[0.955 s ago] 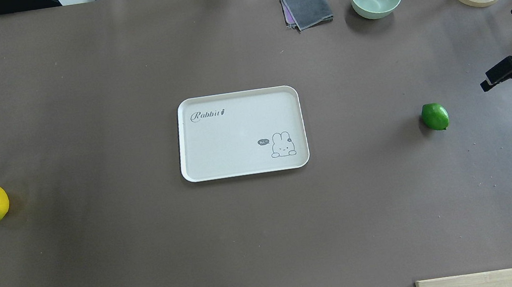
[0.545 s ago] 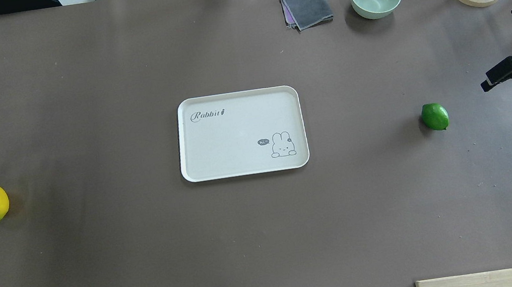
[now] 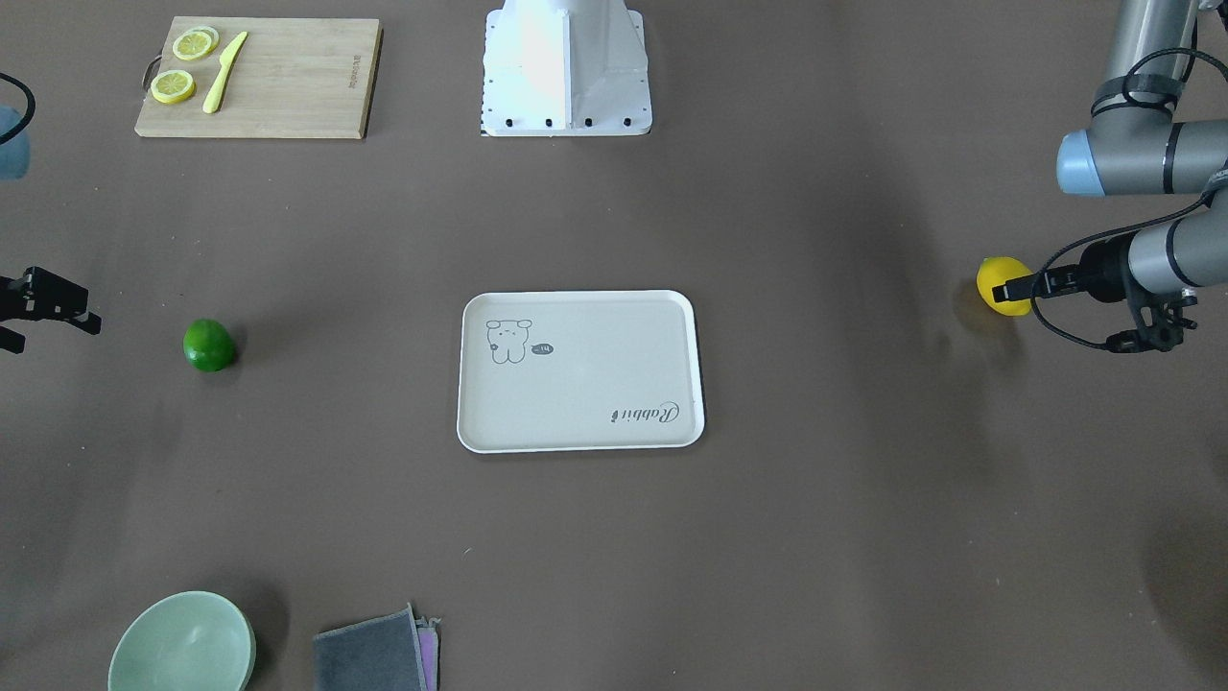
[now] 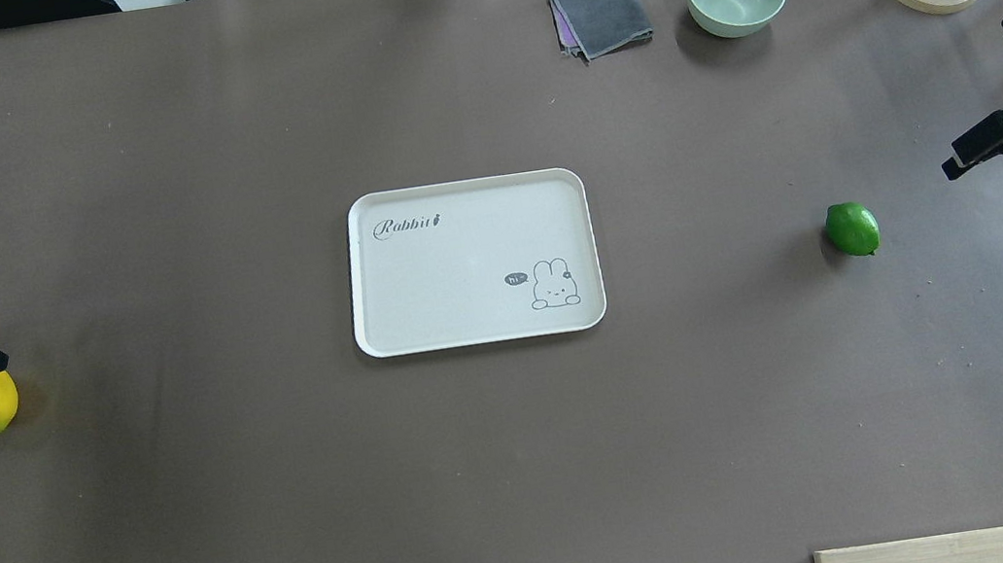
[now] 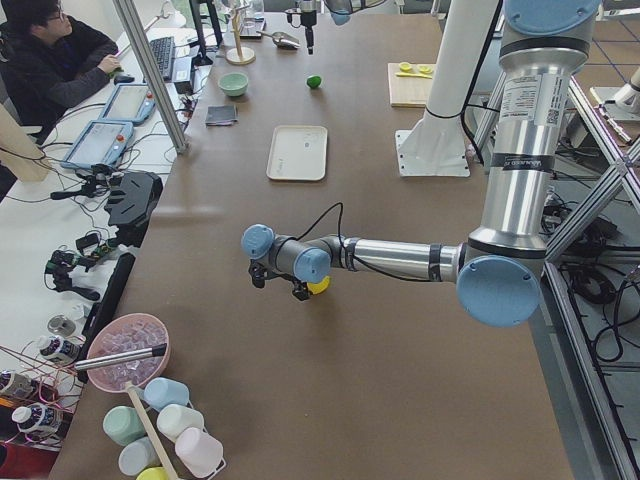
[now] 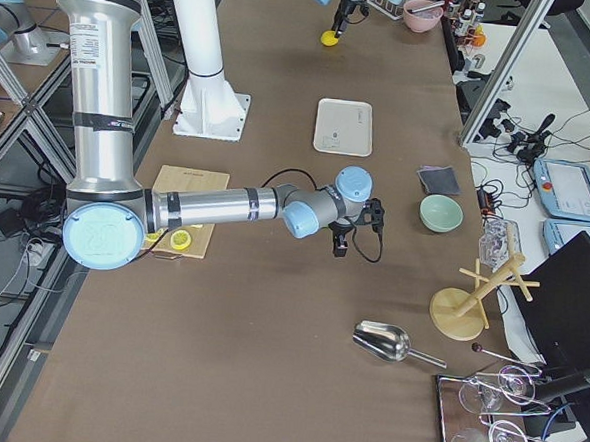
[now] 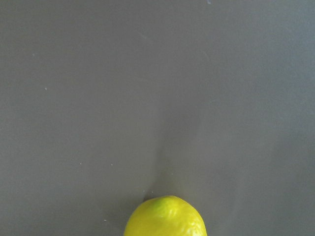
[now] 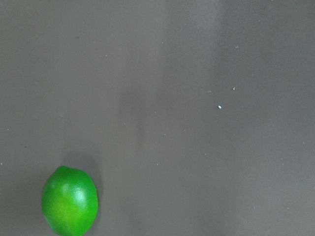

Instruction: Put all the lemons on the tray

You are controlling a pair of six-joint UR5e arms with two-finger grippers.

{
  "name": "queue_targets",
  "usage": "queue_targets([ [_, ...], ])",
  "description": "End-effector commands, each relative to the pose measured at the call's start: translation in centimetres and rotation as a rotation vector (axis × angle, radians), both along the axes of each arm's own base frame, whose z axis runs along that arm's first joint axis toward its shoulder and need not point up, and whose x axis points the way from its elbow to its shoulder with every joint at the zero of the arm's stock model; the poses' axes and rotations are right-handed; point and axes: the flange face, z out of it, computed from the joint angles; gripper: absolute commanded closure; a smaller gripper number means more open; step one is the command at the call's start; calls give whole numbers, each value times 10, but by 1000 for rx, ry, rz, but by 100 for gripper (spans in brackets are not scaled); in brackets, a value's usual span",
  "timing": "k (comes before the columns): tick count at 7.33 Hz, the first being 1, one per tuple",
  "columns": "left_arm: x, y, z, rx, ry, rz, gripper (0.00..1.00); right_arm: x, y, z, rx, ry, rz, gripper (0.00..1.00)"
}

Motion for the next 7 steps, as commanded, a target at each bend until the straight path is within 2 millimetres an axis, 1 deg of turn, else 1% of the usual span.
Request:
queue_targets([
  [1,12,6,4,-20,-9,17,2,0,0,1,-1,2,1,0],
  [2,20,10,6,-23,-10,34,2,0,0,2,-1,2,0,0],
  [3,25,12,7,-24,-13,42,15,0,0,2,-2,2,1,0],
  [4,26,13,6,-23,-12,45,57,0,0,2,-1,2,0,0],
  [5,27,12,1,-14,-7,45,97,0,0,2,-2,3,0,0],
  [6,27,11,-3,-10,-5,45,100,0,0,2,-1,2,0,0],
  [7,28,10,-16,12,7,45,100,0,0,1,0,2,0,0],
])
